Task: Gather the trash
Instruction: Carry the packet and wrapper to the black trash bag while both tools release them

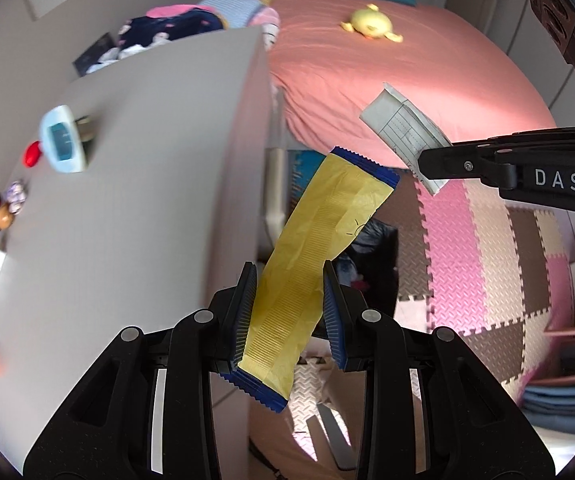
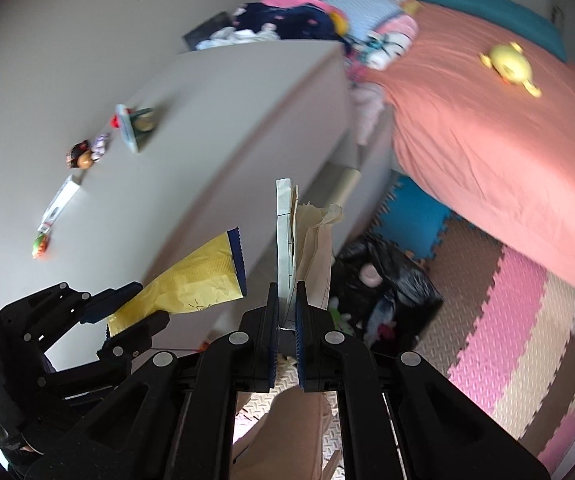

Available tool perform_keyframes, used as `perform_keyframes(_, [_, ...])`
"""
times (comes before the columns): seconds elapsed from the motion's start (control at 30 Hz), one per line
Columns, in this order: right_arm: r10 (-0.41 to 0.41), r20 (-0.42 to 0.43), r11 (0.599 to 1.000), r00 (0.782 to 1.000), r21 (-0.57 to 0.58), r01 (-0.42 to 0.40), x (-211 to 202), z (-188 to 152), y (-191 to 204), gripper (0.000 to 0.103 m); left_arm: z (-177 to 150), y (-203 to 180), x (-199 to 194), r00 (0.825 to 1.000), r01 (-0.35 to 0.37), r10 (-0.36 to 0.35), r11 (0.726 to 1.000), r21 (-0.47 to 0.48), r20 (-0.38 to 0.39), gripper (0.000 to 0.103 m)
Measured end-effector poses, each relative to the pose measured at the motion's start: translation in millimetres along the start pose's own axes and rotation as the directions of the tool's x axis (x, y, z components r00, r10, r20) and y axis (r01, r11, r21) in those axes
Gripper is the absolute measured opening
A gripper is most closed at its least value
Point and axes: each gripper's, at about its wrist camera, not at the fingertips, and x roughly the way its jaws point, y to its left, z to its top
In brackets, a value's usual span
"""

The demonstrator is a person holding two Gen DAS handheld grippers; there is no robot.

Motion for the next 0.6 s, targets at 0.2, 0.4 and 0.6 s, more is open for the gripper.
perform_keyframes(0.2, [-0.016,-0.039,0.994,0.999,0.109,0.02,17.4,-12.6,-44.6,0.008,6.5,-31.2,31.2,0.999,0.004,-0.002,0.999,0.043,-0.055,0.032])
perform_keyframes(0.4, [-0.014,-0.09,0.977,0.996,0.212,0.033,38.8,-15.0,-76.1,0.008,12.4,-47.3,52.8,0.995,0.0,0.007,0.998,0.066,-0.099,0.034])
perform_keyframes(0.6, [-0.027,-0.118,0.938,0.993,0.341,0.066,46.5,-16.6,-101.7,0.084,10.3,-61.7,60.1,0.992,-0.09,0.101,0.985,0.146,-0.069,0.097])
